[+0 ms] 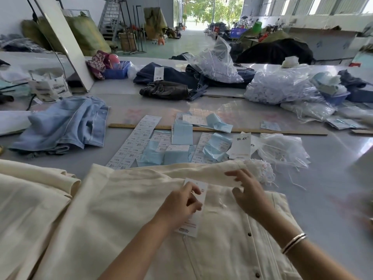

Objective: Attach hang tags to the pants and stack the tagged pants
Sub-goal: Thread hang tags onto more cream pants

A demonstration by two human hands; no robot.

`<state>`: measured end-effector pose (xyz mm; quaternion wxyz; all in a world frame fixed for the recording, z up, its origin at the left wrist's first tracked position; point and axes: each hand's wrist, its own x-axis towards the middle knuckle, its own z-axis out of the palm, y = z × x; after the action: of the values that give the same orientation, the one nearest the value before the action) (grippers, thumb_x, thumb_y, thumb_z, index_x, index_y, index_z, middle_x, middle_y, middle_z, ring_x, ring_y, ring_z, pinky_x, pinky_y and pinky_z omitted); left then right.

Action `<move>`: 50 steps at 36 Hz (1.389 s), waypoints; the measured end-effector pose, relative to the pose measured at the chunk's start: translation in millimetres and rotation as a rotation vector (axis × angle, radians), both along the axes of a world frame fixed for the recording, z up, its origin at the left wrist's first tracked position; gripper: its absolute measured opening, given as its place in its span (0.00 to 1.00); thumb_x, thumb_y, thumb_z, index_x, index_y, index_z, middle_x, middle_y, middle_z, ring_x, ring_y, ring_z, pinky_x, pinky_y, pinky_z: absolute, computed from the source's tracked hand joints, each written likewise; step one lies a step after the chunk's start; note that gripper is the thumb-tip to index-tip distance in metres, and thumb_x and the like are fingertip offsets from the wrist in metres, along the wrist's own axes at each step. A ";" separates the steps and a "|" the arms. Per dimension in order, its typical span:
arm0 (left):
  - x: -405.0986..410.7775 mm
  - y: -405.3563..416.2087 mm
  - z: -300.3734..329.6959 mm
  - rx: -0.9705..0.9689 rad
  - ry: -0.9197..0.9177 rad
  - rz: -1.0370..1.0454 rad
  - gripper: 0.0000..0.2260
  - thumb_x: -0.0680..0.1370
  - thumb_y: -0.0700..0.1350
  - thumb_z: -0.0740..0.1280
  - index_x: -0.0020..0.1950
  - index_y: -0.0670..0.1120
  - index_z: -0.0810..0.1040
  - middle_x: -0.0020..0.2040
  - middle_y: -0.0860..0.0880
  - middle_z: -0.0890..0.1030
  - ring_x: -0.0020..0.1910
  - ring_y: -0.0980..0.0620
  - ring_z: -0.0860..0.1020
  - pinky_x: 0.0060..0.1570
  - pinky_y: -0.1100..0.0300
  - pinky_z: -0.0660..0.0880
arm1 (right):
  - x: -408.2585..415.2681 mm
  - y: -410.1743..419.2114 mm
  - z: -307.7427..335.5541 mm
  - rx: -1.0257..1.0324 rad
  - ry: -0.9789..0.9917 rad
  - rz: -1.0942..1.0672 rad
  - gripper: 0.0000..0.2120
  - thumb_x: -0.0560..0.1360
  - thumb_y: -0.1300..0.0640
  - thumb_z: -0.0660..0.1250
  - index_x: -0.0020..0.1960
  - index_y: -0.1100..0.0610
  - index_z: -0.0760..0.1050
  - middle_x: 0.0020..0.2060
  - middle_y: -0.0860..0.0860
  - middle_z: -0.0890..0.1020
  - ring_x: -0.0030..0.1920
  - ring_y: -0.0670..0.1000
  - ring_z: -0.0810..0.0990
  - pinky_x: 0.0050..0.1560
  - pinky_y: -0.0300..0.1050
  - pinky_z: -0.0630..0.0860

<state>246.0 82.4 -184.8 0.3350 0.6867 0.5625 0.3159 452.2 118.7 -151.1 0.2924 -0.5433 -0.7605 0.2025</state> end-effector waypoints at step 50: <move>20.5 -19.2 -23.4 0.026 -0.338 0.124 0.19 0.76 0.44 0.56 0.62 0.62 0.75 0.54 0.57 0.82 0.53 0.55 0.79 0.57 0.57 0.73 | -41.1 -22.8 -66.3 0.097 0.087 -0.169 0.06 0.78 0.54 0.63 0.46 0.51 0.78 0.39 0.44 0.82 0.40 0.45 0.78 0.41 0.46 0.75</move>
<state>266.5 63.2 -208.1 0.3958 0.5920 0.5354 0.4542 411.1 95.9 -217.4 0.3671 -0.5813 -0.7075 0.1634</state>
